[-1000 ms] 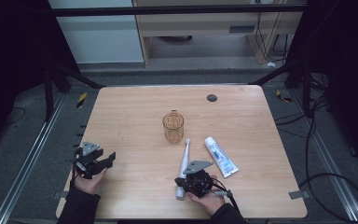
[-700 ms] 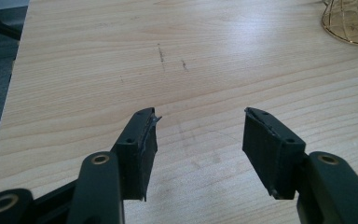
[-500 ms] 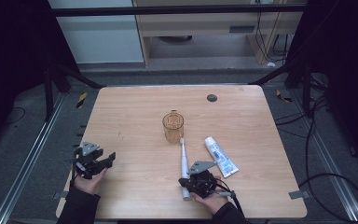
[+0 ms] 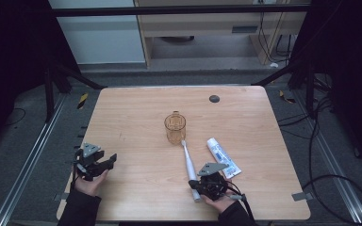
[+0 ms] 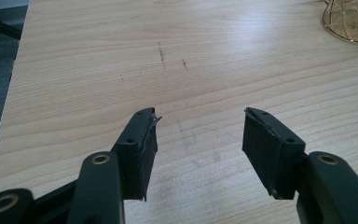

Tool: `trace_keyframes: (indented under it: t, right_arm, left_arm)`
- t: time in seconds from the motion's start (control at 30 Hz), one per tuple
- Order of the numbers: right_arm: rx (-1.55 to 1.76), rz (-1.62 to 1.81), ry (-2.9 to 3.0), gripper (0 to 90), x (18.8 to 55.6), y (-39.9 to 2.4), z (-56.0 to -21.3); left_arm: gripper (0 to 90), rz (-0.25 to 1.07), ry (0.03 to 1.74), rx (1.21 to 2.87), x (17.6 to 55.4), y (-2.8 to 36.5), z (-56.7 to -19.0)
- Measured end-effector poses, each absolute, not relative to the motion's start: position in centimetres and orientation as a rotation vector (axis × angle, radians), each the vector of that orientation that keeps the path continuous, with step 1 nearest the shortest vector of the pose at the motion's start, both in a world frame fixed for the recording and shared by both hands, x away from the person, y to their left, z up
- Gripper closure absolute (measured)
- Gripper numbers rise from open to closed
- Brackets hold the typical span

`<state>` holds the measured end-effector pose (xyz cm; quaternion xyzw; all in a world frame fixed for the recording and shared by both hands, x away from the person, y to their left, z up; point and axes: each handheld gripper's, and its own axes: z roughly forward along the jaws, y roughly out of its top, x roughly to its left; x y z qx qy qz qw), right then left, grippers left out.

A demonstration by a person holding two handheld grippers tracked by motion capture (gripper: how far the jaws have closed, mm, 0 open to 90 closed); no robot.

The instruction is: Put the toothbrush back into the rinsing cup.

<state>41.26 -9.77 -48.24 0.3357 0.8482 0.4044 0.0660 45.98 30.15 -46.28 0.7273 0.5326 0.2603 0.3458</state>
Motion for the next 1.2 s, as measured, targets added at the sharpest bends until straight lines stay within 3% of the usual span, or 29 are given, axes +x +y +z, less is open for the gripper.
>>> trace_keyframes:
  t: [0.9,1.2]
  right_arm:
    - [1.104,1.171,2.393,88.5,42.5,-14.2,-46.5]
    - [1.166,1.044,2.397,88.7,43.5,-15.4,-47.8]
  left_arm:
    - [44.1,0.676,1.386,1.890,46.1,30.2,-46.4]
    - [44.3,0.678,1.388,1.889,46.0,30.4,-46.4]
